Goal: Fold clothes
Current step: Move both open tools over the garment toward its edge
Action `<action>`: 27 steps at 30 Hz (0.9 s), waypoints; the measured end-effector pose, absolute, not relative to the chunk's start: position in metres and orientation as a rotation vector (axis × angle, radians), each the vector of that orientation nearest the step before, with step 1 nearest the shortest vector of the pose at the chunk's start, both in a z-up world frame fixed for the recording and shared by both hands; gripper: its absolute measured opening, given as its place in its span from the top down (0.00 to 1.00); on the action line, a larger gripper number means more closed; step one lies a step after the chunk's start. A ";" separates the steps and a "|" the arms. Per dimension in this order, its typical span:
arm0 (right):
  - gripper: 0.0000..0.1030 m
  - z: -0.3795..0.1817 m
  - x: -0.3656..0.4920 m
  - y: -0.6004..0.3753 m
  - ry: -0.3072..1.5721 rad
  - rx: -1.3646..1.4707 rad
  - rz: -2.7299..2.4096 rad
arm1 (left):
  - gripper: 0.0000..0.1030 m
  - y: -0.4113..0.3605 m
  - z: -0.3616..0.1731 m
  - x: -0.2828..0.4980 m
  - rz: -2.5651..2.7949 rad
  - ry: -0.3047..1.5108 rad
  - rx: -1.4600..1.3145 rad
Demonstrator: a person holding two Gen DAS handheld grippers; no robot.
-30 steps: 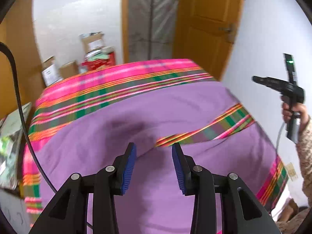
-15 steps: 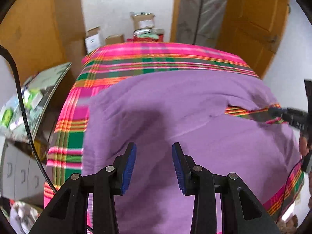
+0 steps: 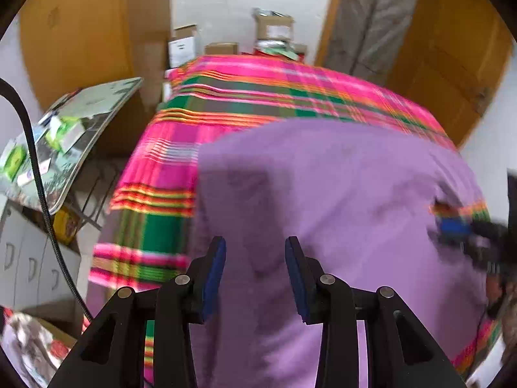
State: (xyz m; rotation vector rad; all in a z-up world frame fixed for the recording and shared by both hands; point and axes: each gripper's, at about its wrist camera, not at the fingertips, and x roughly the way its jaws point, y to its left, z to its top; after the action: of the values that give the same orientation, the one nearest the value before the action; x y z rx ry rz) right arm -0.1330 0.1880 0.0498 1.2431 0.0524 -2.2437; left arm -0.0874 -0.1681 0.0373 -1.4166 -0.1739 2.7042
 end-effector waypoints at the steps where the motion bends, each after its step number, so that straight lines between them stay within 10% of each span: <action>1: 0.71 0.050 -0.132 0.186 0.039 1.233 -2.233 | 0.62 -0.173 0.037 -0.094 2.696 -0.208 -1.422; 27: 0.71 0.048 -0.142 0.126 0.045 1.208 -2.125 | 0.62 -0.230 0.006 -0.182 2.485 -0.834 -1.465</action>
State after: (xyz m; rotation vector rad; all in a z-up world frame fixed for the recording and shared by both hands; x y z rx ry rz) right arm -0.1418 0.1258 0.0479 1.2079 0.0448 -2.1251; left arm -0.1820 -0.2300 0.0063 -1.4655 -0.8336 2.4854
